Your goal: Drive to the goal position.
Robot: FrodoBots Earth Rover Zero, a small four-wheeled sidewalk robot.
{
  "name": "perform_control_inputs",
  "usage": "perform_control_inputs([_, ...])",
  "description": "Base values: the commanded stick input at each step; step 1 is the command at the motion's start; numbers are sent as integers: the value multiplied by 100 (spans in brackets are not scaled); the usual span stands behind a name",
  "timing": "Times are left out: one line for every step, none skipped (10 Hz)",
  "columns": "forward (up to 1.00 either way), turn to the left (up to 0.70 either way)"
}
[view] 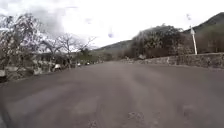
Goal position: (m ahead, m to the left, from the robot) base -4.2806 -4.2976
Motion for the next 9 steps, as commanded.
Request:
perform_control_inputs([70, 0])
perform_control_inputs([70, 0])
perform_control_inputs([70, 0])
perform_control_inputs([70, 0])
perform_control_inputs([70, 0])
perform_control_inputs([70, 0])
perform_control_inputs([70, 0])
perform_control_inputs([70, 0])
perform_control_inputs([70, 0])
